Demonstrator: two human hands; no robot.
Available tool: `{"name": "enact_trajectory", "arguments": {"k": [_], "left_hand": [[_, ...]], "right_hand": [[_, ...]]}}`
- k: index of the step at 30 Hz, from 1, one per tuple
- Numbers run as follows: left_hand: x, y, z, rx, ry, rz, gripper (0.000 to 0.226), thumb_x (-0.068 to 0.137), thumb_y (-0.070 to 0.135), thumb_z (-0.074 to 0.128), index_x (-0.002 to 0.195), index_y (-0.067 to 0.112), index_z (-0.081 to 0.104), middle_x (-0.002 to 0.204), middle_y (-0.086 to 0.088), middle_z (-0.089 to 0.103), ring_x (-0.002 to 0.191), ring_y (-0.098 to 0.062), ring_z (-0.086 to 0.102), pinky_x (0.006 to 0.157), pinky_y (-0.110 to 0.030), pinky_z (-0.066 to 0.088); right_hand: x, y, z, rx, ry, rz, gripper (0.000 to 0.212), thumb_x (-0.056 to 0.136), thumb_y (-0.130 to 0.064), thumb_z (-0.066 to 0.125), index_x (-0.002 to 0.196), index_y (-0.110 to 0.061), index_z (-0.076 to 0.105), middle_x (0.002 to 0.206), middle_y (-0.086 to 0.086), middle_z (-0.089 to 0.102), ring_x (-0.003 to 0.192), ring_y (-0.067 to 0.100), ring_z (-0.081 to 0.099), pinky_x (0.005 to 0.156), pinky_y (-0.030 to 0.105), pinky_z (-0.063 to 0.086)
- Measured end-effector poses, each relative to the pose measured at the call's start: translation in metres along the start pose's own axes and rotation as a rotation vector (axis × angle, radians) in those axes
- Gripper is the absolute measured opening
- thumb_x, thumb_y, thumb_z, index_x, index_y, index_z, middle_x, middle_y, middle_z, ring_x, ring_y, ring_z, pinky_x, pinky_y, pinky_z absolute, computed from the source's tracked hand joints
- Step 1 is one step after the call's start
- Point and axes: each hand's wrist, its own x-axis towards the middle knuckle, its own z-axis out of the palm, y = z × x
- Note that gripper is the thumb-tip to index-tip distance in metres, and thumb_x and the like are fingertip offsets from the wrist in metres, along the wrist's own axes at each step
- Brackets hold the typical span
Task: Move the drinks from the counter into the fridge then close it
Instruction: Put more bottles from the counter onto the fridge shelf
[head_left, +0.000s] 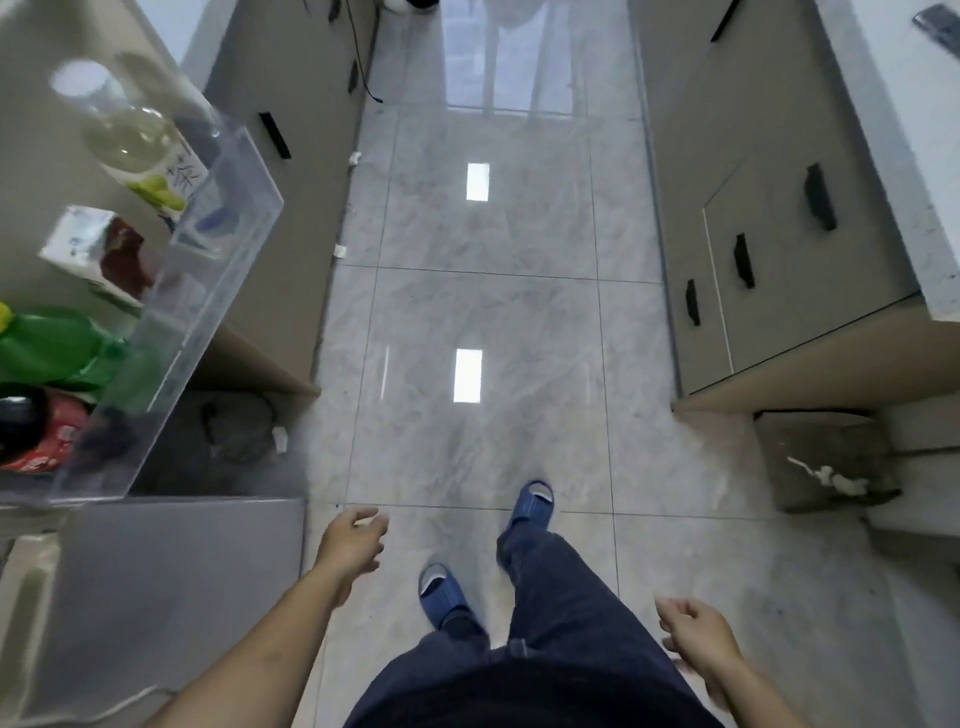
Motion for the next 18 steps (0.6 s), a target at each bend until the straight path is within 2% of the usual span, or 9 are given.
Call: {"name": "enact_trajectory", "arguments": {"k": [4,7,13,18], "left_hand": [[0.026,0.058,0.022,0.008,-0.011,0.019,0.024,0.094,0.025,0.062,0.116,0.017,0.057,0.107,-0.011,0.067,0.080,-0.023,0.060,0.073,-0.037,0.053],[0.038,0.092,0.034,0.034,0.016,0.000,0.023,0.095,0.025,0.061,0.116,0.017,0.056,0.109,-0.013,0.066,0.085,-0.025,0.062,0.077,-0.038,0.054],[0.056,0.151,0.046,-0.064,0.157,-0.087,0.026,0.097,0.024,0.059,0.120,0.011,0.058,0.111,-0.015,0.065,0.094,-0.030,0.062,0.080,-0.039,0.053],[0.077,0.198,0.058,-0.217,0.227,-0.150,0.024,0.098,0.022,0.059,0.118,0.010,0.058,0.118,-0.015,0.063,0.100,-0.030,0.061,0.085,-0.042,0.053]], "right_hand": [[0.032,-0.031,-0.012,-0.012,-0.001,0.043,0.022,0.094,-0.020,0.061,0.074,-0.013,0.054,0.068,0.009,0.051,0.060,0.022,0.045,0.057,0.031,0.037],[0.063,-0.080,-0.025,-0.043,-0.006,0.029,0.023,0.093,-0.016,0.061,0.071,-0.010,0.053,0.065,0.010,0.051,0.059,0.023,0.046,0.055,0.028,0.037],[0.123,-0.243,-0.057,-0.132,-0.081,-0.108,0.020,0.095,-0.027,0.059,0.084,-0.010,0.060,0.078,0.008,0.060,0.066,0.025,0.053,0.058,0.029,0.044],[0.157,-0.394,-0.063,-0.154,-0.120,-0.300,0.023,0.095,-0.025,0.058,0.074,-0.017,0.054,0.070,0.006,0.053,0.063,0.022,0.047,0.057,0.030,0.042]]}}
